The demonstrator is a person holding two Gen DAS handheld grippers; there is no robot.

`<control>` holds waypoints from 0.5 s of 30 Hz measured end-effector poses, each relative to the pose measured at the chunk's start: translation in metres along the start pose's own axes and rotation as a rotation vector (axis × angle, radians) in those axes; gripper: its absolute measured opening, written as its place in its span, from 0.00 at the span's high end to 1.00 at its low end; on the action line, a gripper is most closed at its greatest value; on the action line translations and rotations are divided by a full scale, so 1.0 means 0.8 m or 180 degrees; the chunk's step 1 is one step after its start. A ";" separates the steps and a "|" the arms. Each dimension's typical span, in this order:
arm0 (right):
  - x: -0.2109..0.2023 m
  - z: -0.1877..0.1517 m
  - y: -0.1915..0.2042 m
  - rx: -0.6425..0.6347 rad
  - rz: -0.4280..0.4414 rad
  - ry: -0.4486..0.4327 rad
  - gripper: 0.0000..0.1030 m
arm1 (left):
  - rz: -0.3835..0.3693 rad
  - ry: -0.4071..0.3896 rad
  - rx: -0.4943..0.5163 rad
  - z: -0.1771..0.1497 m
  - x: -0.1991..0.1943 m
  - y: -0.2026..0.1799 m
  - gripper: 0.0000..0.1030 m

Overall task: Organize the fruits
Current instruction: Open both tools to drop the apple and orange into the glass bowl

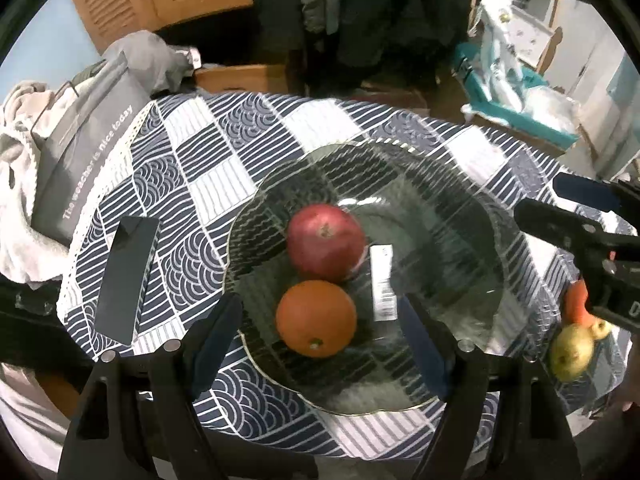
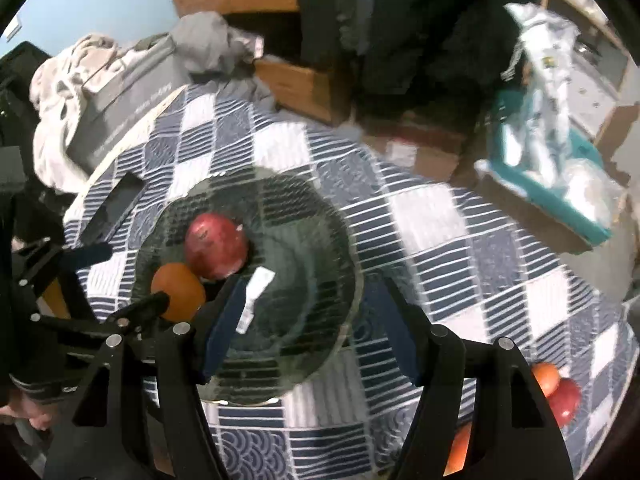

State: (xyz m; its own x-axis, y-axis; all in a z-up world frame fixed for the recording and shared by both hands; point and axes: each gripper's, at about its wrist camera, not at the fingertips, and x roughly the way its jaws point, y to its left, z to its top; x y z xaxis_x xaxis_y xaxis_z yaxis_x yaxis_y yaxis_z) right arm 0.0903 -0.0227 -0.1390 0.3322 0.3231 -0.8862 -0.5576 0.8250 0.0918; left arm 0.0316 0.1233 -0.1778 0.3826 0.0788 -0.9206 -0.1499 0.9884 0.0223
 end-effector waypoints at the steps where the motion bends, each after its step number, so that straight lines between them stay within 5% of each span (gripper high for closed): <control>1: -0.009 0.000 -0.003 -0.0005 -0.0068 -0.0053 0.34 | -0.0009 -0.0027 0.0007 0.001 -0.004 -0.003 0.21; 15: -0.101 -0.018 -0.046 0.0189 -0.0384 -0.0530 0.28 | -0.0139 -0.0416 0.0193 0.012 -0.064 -0.050 0.17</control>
State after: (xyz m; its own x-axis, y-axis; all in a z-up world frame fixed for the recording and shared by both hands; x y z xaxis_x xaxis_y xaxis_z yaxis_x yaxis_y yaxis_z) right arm 0.0732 -0.0859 -0.0777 0.5176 0.2884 -0.8056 -0.4621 0.8866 0.0205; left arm 0.0268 0.0809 -0.1274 0.5035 0.0479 -0.8627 -0.0767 0.9970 0.0106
